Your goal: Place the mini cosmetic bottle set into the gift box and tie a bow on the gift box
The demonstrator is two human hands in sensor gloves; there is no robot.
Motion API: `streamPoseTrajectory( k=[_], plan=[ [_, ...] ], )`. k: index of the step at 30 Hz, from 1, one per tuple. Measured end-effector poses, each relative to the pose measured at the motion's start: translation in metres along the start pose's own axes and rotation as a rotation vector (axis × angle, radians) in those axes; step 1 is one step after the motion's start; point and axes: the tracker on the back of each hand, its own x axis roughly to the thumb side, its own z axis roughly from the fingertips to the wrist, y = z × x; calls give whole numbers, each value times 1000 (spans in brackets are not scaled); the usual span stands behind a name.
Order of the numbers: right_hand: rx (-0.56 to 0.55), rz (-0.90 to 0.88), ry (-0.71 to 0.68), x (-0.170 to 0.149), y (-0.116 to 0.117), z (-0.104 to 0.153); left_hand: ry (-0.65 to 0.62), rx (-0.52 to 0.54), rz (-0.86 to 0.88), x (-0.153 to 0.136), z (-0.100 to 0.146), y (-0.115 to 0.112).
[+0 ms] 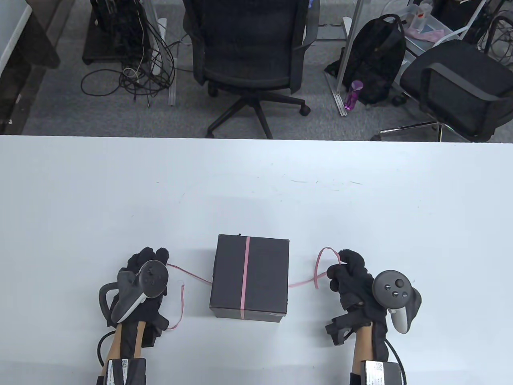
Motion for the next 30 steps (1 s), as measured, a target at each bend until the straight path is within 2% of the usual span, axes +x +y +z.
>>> streamPoseTrajectory(
  k=[5,17,22,30],
  plan=[
    [5,-12,14,-1,1,0,122,-106,-253,-4,-5,-10],
    [43,28,29,-3,9,-5,193,-372,-356,-16,-10,-23],
    [38,15,40,-7,10,-5,188,-364,-395,-12,-12,-28],
    [27,8,41,-8,10,-5,138,-245,-418,-5,-12,-31]
  ],
)
